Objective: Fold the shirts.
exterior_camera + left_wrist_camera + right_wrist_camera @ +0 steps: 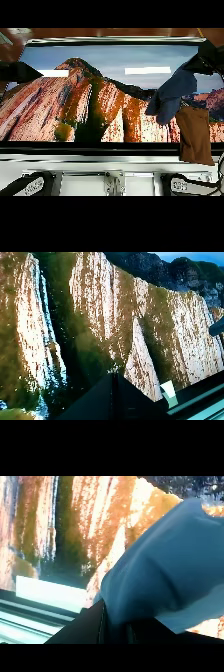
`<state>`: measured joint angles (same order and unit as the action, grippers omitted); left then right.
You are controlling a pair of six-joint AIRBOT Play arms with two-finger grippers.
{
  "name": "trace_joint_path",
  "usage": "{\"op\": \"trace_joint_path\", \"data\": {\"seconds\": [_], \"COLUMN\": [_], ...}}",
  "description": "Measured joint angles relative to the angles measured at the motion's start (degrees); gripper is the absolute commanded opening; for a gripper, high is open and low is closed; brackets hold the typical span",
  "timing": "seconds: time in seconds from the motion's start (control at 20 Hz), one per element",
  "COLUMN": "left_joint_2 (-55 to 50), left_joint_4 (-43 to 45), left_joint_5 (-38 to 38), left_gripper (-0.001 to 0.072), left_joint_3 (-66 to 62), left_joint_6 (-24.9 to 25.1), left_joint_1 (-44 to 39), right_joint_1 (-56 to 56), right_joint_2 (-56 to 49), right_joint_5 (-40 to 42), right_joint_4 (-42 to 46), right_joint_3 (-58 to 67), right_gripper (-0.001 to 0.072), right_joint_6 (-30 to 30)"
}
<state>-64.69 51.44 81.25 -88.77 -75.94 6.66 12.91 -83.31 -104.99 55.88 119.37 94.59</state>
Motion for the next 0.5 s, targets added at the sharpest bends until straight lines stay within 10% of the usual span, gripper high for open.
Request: {"op": "trace_joint_path", "data": {"seconds": [0.5], "left_joint_2": [0.0], "left_joint_4": [0.0], "left_joint_5": [-0.09], "left_gripper": [0.0042], "left_joint_3": [2.75], "left_joint_6": [1.62], "left_joint_1": [-1.27], "right_joint_1": [0.96], "right_joint_2": [-4.07], "right_joint_5": [16.28], "right_joint_4": [4.96], "right_joint_3": [-0.72], "right_gripper": [0.0073], "right_joint_6": [-0.48]}}
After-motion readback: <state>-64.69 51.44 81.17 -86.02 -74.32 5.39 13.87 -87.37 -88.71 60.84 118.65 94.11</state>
